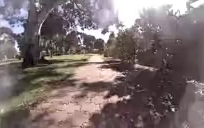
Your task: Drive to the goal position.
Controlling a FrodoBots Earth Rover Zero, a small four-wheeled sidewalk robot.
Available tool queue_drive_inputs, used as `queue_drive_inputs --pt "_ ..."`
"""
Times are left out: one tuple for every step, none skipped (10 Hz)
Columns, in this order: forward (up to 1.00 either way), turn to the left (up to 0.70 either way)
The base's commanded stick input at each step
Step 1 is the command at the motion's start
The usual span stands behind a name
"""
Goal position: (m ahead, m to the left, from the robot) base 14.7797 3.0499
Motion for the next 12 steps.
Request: queue_drive_inputs --pt "0.7 0.0" --pt "0.7 0.0" --pt "0.7 0.0" --pt "0.7 0.0" --pt "0.7 0.0" --pt "0.7 0.0" --pt "0.7 0.0" --pt "0.7 0.0" --pt "0.7 0.0" --pt "0.7 0.0" --pt "0.7 0.0" --pt "0.7 0.0"
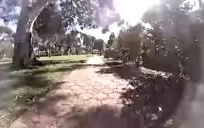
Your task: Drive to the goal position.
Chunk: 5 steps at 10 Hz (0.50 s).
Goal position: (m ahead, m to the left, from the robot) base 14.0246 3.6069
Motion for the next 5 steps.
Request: queue_drive_inputs --pt "0.7 0.0" --pt "0.7 0.0" --pt "0.7 0.23" --pt "0.7 0.28" --pt "0.7 0.32"
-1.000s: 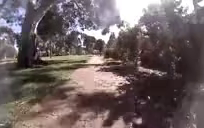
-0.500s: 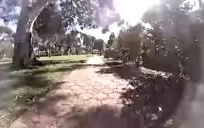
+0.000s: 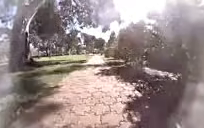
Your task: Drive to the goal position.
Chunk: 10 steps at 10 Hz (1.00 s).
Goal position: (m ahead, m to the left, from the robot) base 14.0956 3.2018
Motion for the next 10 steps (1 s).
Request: queue_drive_inputs --pt "0.7 0.03" --pt "0.7 0.02" --pt "0.7 0.01" --pt "0.7 0.0" --pt "0.7 0.0" --pt "0.7 0.0" --pt "0.7 0.0" --pt "0.7 0.0" --pt "0.7 0.0" --pt "0.7 0.0"
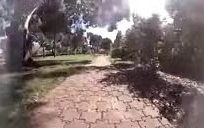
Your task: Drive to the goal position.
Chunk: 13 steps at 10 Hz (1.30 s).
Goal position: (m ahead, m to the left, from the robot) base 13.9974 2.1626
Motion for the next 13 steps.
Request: queue_drive_inputs --pt "0.7 0.0" --pt "0.7 0.0" --pt "0.7 0.0" --pt "0.7 0.0" --pt "0.7 0.0" --pt "0.7 0.0" --pt "0.7 0.0" --pt "0.7 0.0" --pt "0.7 0.0" --pt "0.7 0.0" --pt "0.7 0.0" --pt "0.7 0.0" --pt "0.7 0.0"
